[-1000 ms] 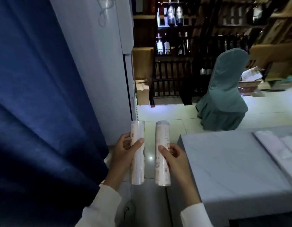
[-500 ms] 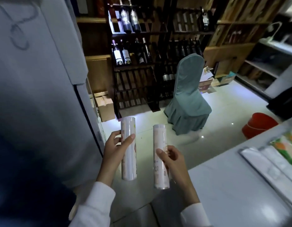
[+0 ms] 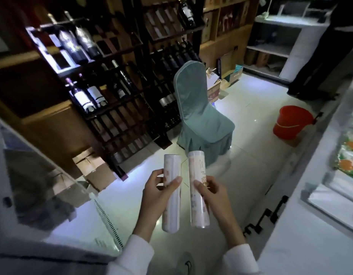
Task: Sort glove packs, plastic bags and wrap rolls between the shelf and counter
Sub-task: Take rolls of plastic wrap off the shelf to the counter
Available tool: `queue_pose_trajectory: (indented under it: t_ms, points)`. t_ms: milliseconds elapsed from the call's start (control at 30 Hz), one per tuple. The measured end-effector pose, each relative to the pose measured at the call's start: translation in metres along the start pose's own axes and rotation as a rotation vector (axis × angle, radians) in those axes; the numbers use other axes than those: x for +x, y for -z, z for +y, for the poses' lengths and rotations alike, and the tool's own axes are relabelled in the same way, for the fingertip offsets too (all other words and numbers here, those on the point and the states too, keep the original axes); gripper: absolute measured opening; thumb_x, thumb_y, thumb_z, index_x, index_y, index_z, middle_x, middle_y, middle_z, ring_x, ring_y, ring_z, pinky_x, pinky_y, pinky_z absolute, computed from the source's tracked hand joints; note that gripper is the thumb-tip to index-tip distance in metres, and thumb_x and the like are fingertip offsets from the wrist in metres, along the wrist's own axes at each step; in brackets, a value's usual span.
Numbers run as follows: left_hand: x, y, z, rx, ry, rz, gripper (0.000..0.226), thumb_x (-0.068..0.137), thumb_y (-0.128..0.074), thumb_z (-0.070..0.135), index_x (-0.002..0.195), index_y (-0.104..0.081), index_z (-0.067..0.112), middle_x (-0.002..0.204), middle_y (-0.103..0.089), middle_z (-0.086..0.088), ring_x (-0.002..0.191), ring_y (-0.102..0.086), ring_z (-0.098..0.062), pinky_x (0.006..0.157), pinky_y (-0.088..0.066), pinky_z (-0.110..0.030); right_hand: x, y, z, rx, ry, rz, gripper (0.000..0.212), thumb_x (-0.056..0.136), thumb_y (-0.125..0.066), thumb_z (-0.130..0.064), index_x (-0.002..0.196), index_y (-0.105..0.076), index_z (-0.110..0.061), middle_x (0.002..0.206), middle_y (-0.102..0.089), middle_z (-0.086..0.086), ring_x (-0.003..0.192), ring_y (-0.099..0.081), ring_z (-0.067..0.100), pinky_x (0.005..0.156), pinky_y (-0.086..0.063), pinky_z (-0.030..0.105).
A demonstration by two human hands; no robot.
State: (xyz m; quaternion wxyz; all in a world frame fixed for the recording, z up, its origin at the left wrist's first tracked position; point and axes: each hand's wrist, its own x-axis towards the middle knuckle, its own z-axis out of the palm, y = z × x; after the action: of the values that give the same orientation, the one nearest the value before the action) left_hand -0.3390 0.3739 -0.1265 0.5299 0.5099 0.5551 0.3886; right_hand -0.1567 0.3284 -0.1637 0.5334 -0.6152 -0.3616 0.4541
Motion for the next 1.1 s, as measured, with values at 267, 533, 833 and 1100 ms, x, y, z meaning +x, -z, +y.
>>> queue_pose_trajectory:
  t_ms: [267, 533, 833, 1100]
  points:
    - [0.114, -0.060, 0.046, 0.017, -0.016, -0.218, 0.045, 0.062, -0.084, 0.068, 0.100, -0.062, 0.055, 0.099, -0.074, 0.021, 0.086, -0.074, -0.002, 0.059, -0.055, -0.015, 0.089, 0.031, -0.031, 0.062, 0.020, 0.189, 0.051, 0.075, -0.076, -0.062, 0.113, -0.072, -0.028, 0.101, -0.078, -0.004, 0.090, -0.076, 0.016, 0.074, -0.062, 0.028]
    - [0.206, -0.145, 0.063, -0.004, 0.008, -0.467, 0.065, 0.059, -0.085, 0.065, 0.116, -0.066, 0.039, 0.108, -0.076, 0.012, 0.096, -0.075, -0.011, 0.078, -0.058, -0.031, 0.141, 0.078, -0.033, 0.090, -0.004, 0.464, 0.042, 0.082, -0.076, -0.053, 0.111, -0.073, -0.023, 0.095, -0.078, -0.002, 0.082, -0.076, 0.015, 0.068, -0.058, 0.022]
    - [0.297, -0.253, 0.089, 0.049, -0.066, -0.831, 0.050, 0.069, -0.081, 0.068, 0.113, -0.061, 0.054, 0.102, -0.071, 0.028, 0.090, -0.071, 0.004, 0.077, -0.062, -0.033, 0.206, 0.124, -0.052, 0.074, -0.010, 0.813, 0.029, 0.081, -0.078, -0.053, 0.096, -0.075, -0.028, 0.087, -0.076, -0.003, 0.076, -0.072, 0.010, 0.062, -0.055, 0.020]
    - [0.306, -0.338, 0.105, 0.088, -0.086, -1.127, 0.041, 0.066, -0.079, 0.070, 0.100, -0.058, 0.066, 0.102, -0.069, 0.031, 0.088, -0.070, 0.006, 0.081, -0.061, -0.035, 0.192, 0.166, -0.051, 0.123, -0.060, 1.110, 0.034, 0.080, -0.077, -0.054, 0.102, -0.074, -0.029, 0.095, -0.077, -0.002, 0.085, -0.074, 0.011, 0.067, -0.055, 0.021]
